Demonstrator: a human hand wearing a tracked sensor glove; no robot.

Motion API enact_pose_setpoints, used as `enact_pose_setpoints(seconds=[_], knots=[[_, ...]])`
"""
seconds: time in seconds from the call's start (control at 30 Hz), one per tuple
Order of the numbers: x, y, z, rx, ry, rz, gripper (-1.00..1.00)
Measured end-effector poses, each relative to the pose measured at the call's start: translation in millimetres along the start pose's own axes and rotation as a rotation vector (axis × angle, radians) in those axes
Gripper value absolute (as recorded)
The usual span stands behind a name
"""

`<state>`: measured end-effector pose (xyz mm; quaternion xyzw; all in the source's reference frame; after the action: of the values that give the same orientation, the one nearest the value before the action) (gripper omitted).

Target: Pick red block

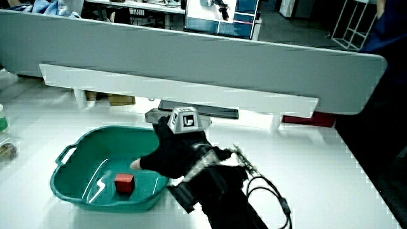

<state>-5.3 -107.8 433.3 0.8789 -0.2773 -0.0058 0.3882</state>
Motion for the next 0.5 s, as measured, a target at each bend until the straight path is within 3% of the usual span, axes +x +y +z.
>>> enact_pose_setpoints(seconds=[0.5], knots=[[-4.6,-1.0,0.8,0.011,-0.052,0.012,0.98]])
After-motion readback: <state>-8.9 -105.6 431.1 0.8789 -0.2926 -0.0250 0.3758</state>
